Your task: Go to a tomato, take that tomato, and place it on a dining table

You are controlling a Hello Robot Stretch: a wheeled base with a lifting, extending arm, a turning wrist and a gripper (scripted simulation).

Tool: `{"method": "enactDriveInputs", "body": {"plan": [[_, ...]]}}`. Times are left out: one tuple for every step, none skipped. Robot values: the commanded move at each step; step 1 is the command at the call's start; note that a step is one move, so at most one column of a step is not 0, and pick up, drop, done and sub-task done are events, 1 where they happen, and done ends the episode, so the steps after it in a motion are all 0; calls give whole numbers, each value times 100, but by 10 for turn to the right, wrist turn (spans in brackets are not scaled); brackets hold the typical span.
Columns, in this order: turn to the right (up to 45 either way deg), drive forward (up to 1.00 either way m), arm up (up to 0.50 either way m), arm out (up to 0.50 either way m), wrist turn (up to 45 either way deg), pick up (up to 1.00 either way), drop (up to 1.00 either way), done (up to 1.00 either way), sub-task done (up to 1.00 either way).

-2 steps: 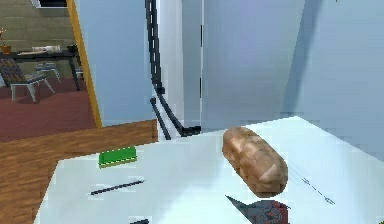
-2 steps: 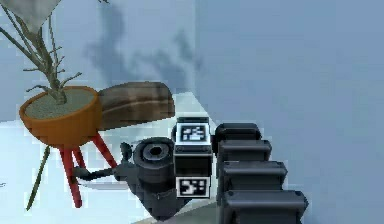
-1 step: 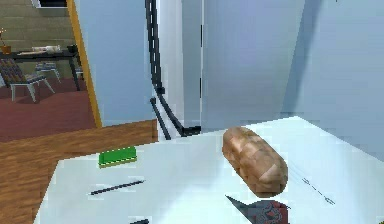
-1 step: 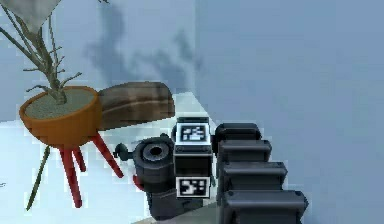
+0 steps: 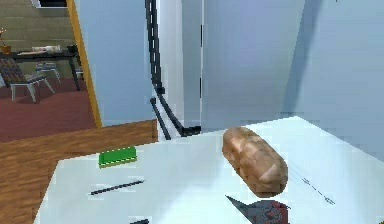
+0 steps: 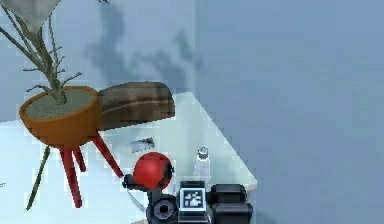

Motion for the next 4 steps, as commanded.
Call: {"method": "enactDriveInputs", "body": {"plan": [[0,0,0,0,0,100,0,0,0],[0,0,10,0,0,0,0,0,0],[-450,0,0,0,0,0,0,0,0],[-450,0,0,0,0,0,0,0,0]]}}
